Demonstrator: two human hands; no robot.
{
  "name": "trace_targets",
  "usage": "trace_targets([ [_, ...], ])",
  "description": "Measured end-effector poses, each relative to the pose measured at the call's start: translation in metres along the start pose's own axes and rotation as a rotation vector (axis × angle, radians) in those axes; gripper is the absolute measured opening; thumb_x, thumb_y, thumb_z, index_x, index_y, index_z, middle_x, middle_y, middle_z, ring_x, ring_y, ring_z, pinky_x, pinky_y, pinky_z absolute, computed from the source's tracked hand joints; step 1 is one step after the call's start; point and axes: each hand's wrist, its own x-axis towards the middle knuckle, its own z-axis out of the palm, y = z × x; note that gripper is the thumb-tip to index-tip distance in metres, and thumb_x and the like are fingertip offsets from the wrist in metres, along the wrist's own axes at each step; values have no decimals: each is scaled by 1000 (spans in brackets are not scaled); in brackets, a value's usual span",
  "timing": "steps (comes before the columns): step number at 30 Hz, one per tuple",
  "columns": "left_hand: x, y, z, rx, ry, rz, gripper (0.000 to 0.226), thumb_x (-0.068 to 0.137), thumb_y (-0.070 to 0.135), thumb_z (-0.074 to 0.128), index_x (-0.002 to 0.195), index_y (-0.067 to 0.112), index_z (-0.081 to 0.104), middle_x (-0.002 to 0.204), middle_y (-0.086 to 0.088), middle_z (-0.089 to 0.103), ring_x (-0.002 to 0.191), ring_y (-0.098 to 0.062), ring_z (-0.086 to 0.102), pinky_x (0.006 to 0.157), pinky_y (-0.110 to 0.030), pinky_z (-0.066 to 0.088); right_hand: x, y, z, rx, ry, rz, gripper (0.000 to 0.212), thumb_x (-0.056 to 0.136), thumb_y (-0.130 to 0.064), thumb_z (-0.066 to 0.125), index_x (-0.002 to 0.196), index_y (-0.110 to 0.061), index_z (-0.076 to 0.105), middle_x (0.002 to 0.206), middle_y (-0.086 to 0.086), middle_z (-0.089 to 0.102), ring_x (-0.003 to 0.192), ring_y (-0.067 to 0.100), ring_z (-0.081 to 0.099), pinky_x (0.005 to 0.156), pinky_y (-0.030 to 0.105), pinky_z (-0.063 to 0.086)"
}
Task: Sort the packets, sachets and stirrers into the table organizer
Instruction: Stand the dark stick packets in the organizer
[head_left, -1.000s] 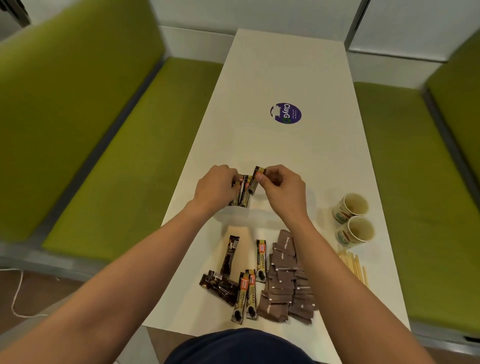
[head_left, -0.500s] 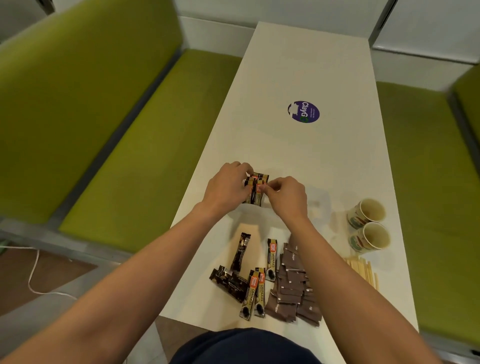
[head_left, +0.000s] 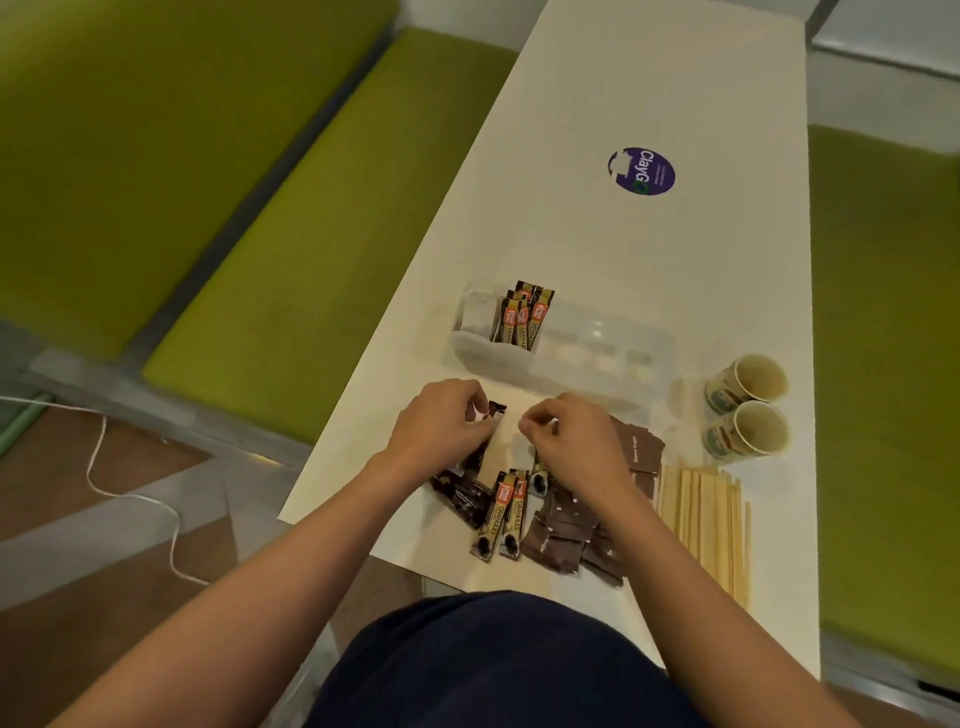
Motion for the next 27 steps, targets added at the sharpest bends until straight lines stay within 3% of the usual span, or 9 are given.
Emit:
trace_targets([
  [6, 2, 12, 19, 83, 0, -59, 36, 79, 51, 72, 92, 22, 55, 88, 5, 59, 80, -19, 58, 63, -34, 47, -7, 16, -1, -253, 71, 93, 34, 97, -46, 58, 111, -21, 76, 105, 0, 71, 100, 24, 64, 75, 40, 57],
  [10, 8, 13, 19, 56, -23, -100, 37, 77, 45, 77, 94, 17, 59, 91, 0, 63, 82, -23, 60, 68, -37, 52, 0, 13, 0, -332, 7, 125, 49, 90, -60, 62, 113, -19, 74, 114, 3, 68, 109, 28, 59, 83, 41, 54],
  [14, 11, 13, 14, 19, -7, -87, 14, 86, 29, 68, 90, 16, 72, 84, -2, 71, 79, -25, 67, 72, -40, 58, 11, 9, 5, -277, -4, 149, 33, 86, -48, 69, 104, -22, 75, 107, 1, 70, 107, 28, 63, 88, 43, 53],
  [17, 11, 18, -1, -111, 64, -49, 16, 91, 25, 64, 87, 14, 75, 80, -1, 74, 73, -19, 68, 72, -36, 57, 15, 5, 5, -245, -3, 177, 21, 85, -40, 70, 100, -25, 75, 100, 0, 74, 101, 26, 66, 86, 41, 53],
  [22, 17, 27, -45, -370, 180, -27, 14, 88, 32, 74, 99, 24, 76, 86, 7, 73, 82, -6, 67, 63, -13, 50, 20, 4, 6, -185, 10, 187, 21, 84, -32, 67, 102, -24, 75, 96, -1, 75, 95, 26, 68, 85, 41, 55],
  [27, 50, 34, -81, -512, 280, 51, 8, 82, 26, 80, 88, 25, 74, 82, 10, 75, 79, -7, 70, 77, -27, 57, 23, 1, 8, -136, 86, 170, 15, 86, -29, 63, 92, -22, 76, 83, -3, 73, 82, 23, 68, 78, 38, 54],
])
